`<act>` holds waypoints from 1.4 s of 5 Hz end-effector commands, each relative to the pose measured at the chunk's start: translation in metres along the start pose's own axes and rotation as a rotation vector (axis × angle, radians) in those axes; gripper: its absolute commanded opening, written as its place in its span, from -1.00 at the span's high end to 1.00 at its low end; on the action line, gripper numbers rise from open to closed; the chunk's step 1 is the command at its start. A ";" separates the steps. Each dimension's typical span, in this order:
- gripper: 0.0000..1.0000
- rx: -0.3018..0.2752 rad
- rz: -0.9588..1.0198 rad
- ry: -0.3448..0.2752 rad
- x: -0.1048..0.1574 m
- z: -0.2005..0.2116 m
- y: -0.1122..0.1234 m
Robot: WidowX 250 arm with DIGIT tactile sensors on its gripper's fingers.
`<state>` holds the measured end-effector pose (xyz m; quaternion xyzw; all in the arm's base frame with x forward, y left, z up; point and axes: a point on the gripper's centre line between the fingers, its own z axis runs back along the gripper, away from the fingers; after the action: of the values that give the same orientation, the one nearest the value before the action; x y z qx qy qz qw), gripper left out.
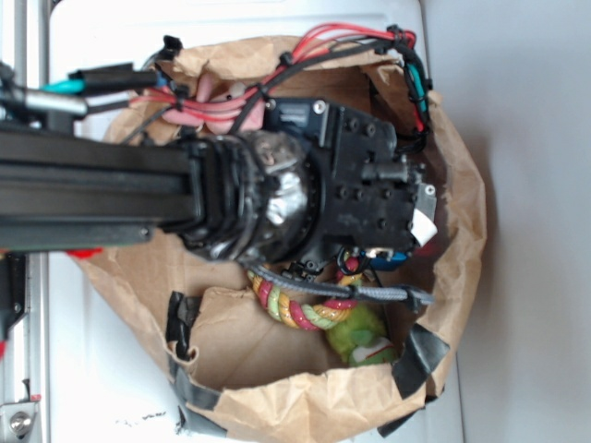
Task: Grab the green block.
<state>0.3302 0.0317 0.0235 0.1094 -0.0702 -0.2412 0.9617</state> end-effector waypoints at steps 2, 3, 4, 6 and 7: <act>1.00 0.005 0.054 -0.045 -0.001 0.008 0.007; 1.00 -0.003 0.079 -0.050 -0.006 0.016 0.015; 1.00 -0.045 0.142 -0.045 -0.022 0.041 0.032; 1.00 -0.119 0.167 -0.133 -0.041 0.102 0.036; 1.00 -0.123 0.172 -0.163 -0.041 0.126 0.030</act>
<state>0.2789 0.0557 0.1303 0.0079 -0.1073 -0.1699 0.9796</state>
